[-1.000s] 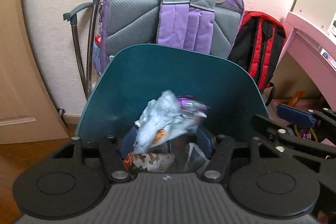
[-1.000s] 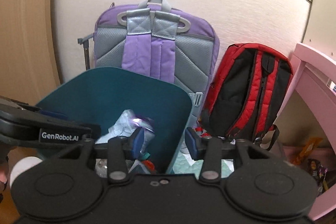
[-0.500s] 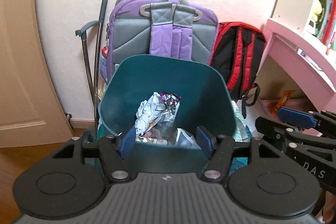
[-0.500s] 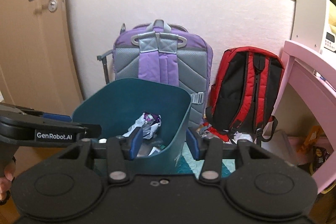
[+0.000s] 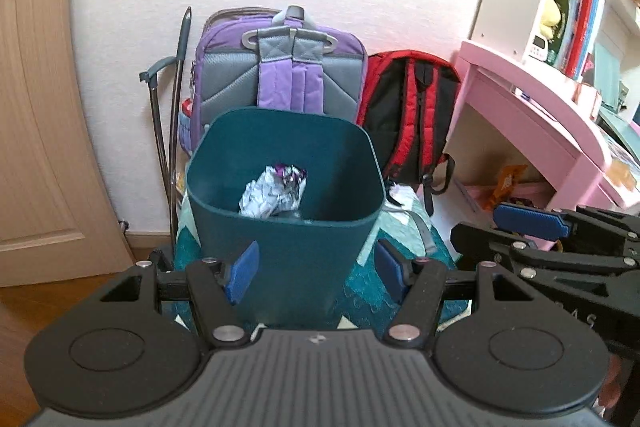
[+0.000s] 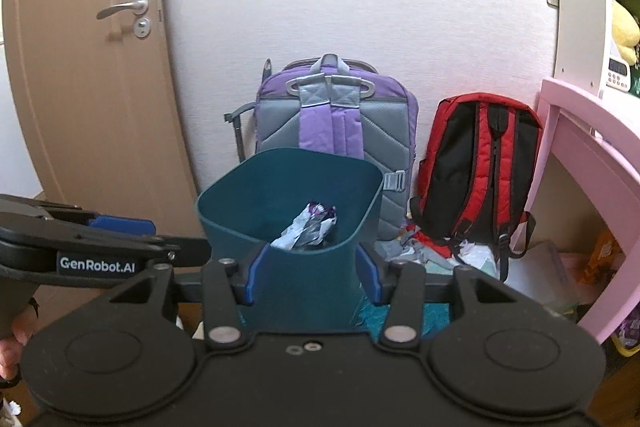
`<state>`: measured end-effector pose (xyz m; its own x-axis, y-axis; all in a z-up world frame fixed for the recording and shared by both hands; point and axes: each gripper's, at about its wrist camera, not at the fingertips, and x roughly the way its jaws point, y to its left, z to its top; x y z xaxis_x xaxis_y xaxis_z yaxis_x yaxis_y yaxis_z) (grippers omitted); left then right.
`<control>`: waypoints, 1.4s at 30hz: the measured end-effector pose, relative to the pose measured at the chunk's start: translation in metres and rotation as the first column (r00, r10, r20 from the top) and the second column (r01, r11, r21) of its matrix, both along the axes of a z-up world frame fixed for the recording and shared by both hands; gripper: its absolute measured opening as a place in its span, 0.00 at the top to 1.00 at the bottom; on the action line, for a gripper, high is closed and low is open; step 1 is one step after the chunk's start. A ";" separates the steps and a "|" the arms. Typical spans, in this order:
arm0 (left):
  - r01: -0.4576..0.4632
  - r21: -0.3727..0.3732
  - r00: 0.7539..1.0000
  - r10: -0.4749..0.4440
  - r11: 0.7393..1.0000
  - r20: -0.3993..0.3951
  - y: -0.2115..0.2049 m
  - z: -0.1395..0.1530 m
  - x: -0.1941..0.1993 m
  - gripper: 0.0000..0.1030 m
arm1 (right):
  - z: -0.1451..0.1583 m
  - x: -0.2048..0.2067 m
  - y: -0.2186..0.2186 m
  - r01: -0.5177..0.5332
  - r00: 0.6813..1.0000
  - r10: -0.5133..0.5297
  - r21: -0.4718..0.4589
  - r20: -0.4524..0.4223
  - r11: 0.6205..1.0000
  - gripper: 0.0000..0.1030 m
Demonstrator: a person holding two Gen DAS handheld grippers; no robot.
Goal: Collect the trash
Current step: 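Withdraw both tools and reach toward the white paper and orange knit item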
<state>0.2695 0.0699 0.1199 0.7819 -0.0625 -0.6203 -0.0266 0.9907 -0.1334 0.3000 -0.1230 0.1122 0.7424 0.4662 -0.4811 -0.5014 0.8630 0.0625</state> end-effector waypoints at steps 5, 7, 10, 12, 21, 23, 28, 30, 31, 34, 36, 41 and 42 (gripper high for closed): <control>0.017 0.000 1.000 -0.017 1.000 -0.007 -0.003 -0.010 -0.024 0.25 | -0.012 -0.013 -0.011 -0.025 0.999 0.026 0.016 -0.026 1.000 0.54; 0.022 -0.002 1.000 -0.022 1.000 -0.009 -0.003 -0.016 -0.031 0.24 | -0.019 -0.018 -0.015 -0.037 0.999 0.038 0.020 -0.037 0.999 0.54; 0.023 -0.010 0.999 -0.023 1.000 -0.022 -0.001 -0.028 -0.041 0.22 | -0.032 -0.022 -0.021 -0.046 0.997 0.048 0.040 -0.064 0.998 0.53; 0.023 -0.013 0.999 -0.024 1.000 -0.026 0.001 -0.036 -0.045 0.19 | -0.042 -0.024 -0.024 -0.050 0.995 0.054 0.055 -0.084 0.997 0.53; 0.006 -0.013 0.995 -0.008 1.000 -0.102 0.010 -0.103 -0.052 0.18 | -0.105 -0.027 -0.027 -0.063 0.983 0.072 0.057 -0.171 0.996 0.52; 0.001 -0.023 0.992 -0.004 1.000 -0.126 0.016 -0.120 -0.049 0.17 | -0.123 -0.024 -0.025 -0.068 0.976 0.077 0.051 -0.202 0.996 0.51; -0.030 -0.072 0.981 0.015 0.997 -0.195 0.041 -0.176 -0.037 0.03 | -0.176 -0.014 -0.017 -0.099 0.958 0.103 0.028 -0.268 0.995 0.51; -0.055 -0.074 0.975 0.038 0.996 -0.217 0.053 -0.200 -0.031 0.03 | -0.202 -0.009 -0.011 -0.127 0.948 0.123 0.008 -0.294 0.992 0.51; -0.068 -0.072 0.971 0.049 0.995 -0.233 0.059 -0.214 -0.028 0.03 | -0.215 -0.007 -0.008 -0.131 0.946 0.124 -0.004 -0.300 0.991 0.51; -0.105 -0.072 0.954 0.080 0.992 -0.288 0.077 -0.258 -0.016 0.03 | -0.261 0.002 0.000 -0.144 0.930 0.122 -0.039 -0.347 0.989 0.51; -0.131 -0.066 0.940 0.102 0.989 -0.327 0.089 -0.287 -0.009 0.03 | -0.292 0.010 0.006 -0.146 0.913 0.112 -0.058 -0.392 0.988 0.51; -0.146 -0.056 0.899 0.109 0.988 -0.424 0.106 -0.365 0.009 0.03 | -0.365 0.027 0.019 -0.168 0.860 0.097 -0.098 -0.500 0.981 0.51; -0.145 -0.047 0.891 0.110 0.988 -0.441 0.108 -0.379 0.012 0.03 | -0.378 0.030 0.020 -0.171 0.849 0.094 -0.102 -0.521 0.980 0.51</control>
